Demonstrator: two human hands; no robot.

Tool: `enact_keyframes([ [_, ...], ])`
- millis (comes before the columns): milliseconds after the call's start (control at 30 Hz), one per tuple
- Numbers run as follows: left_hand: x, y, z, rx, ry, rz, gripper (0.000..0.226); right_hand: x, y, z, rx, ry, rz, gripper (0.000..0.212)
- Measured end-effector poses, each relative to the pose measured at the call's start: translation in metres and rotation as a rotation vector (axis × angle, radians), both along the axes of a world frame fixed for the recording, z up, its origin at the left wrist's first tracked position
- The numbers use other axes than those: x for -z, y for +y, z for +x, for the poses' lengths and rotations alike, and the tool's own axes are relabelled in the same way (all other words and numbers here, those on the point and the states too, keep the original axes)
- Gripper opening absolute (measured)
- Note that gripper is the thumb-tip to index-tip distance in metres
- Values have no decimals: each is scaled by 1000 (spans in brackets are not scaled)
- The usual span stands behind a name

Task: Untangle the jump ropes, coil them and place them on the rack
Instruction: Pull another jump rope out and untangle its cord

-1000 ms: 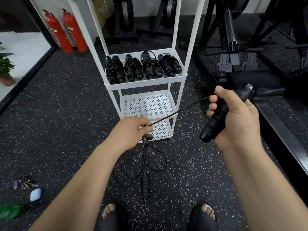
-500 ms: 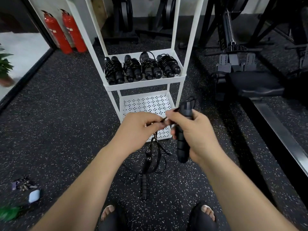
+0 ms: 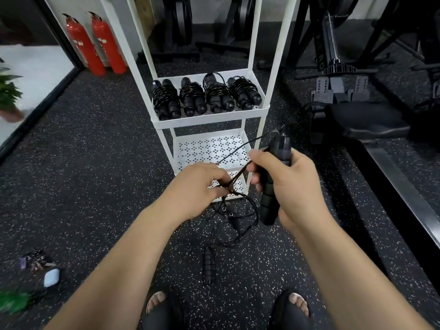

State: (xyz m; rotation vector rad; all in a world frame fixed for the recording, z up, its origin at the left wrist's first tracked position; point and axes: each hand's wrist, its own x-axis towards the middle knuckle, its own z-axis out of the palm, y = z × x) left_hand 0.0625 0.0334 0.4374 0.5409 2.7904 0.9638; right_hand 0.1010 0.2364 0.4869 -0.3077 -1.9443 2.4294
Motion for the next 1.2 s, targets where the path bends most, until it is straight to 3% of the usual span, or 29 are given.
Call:
enact_keyframes([
  [333,-3,-14,-4,-240,-123,196,11,-18,29,-6,127,54,-94,10],
  [633,11,-35,-15,-377,-275,94,10,-26,42,-5,216,94,-111,10],
  [867,9,-23,-9,-330,-202,20,8,-20,31,-5,105,20,-110,11],
  [1067,3,13,5,-90,-160,84,41,-15,19,-3,-6,-24,-57,12],
  [1200,-3,36,15,19,-125,175,42,-17,18,-2,-8,-20,-62,12],
])
